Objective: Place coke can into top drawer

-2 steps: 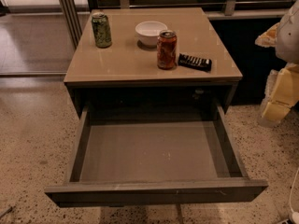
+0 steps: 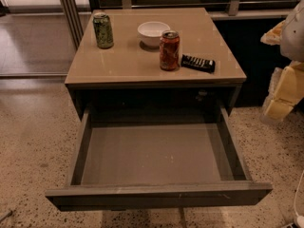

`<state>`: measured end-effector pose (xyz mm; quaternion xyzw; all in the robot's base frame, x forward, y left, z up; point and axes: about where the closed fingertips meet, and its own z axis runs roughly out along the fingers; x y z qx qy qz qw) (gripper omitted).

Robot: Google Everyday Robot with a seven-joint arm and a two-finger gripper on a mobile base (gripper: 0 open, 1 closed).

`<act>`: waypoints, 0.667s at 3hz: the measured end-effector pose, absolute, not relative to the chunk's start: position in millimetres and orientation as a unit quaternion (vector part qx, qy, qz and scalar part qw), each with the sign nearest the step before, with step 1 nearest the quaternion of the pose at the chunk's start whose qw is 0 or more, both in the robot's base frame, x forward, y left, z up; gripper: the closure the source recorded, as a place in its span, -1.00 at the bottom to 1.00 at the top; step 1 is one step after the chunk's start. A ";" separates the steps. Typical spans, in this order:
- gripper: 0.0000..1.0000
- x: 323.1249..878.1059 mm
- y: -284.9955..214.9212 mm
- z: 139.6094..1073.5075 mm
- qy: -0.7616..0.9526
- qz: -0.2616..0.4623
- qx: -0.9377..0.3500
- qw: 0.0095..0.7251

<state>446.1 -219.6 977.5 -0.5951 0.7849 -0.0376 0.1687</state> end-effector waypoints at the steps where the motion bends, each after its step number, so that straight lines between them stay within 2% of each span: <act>1: -1.00 477.6 -222.4 974.4 0.785 -0.038 -0.587 0.196; 2: -1.00 525.1 -220.1 967.5 0.776 -0.034 -0.588 0.223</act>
Offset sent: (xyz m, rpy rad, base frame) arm 0.1411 0.0005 -0.0191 0.1237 -0.1310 0.0223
